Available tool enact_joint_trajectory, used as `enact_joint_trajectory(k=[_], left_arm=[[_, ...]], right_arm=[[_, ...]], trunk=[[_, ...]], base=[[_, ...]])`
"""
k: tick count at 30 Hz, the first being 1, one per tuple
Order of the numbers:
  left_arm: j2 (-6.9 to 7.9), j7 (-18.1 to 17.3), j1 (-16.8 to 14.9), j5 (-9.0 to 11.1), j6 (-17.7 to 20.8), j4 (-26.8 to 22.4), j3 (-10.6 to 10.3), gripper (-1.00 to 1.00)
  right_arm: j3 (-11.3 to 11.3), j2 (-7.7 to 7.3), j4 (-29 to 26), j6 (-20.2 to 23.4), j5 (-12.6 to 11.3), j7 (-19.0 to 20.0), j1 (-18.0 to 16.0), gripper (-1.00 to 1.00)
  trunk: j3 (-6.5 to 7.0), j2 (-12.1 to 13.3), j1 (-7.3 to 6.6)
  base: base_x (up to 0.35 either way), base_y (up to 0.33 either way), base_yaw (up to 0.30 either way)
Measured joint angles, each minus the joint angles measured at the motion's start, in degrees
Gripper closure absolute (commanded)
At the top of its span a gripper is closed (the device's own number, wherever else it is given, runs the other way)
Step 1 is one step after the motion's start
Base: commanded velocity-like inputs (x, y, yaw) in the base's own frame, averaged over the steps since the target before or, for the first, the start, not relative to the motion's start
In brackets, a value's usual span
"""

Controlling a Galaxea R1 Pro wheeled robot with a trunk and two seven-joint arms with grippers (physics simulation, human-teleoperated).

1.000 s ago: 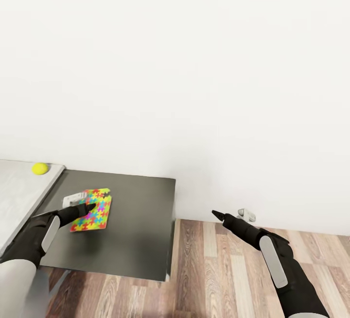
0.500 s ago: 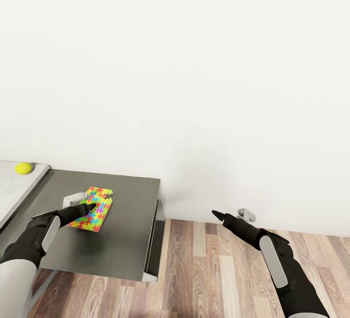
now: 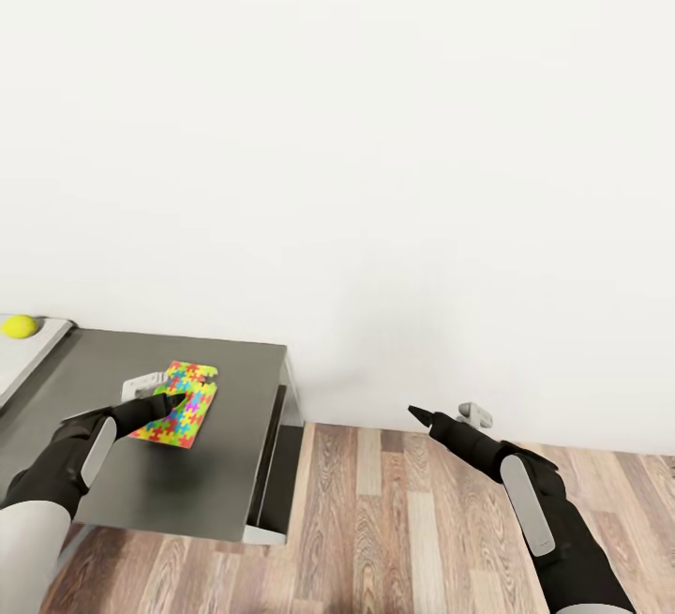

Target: Put all the toys in the child's room - the three board games (two on the bed and one on the table), the two jigsaw puzzles on the table, and the tennis ball on the table - inside the toy box on the table in the child's room.

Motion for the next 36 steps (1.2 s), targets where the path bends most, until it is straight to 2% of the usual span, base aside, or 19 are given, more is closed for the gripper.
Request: enact_joint_trajectory(k=[15, 36], left_arm=[[0.0, 0.0, 0.0, 0.1, 0.0, 0.1, 0.0, -1.0], [0.0, -0.1, 0.1, 0.1, 0.0, 0.0, 0.0, -1.0]], right_arm=[[0.0, -0.04, 0.0, 0.0, -0.1, 0.0, 0.0, -1.0], [0.0, -0.03, 0.0, 0.0, -0.1, 0.0, 0.0, -1.0]], trunk=[[0.06, 0.0, 0.0], [0.06, 0.0, 0.0]], base=[[-0.001, -0.013, -0.005], [-0.027, -0.113, 0.0]])
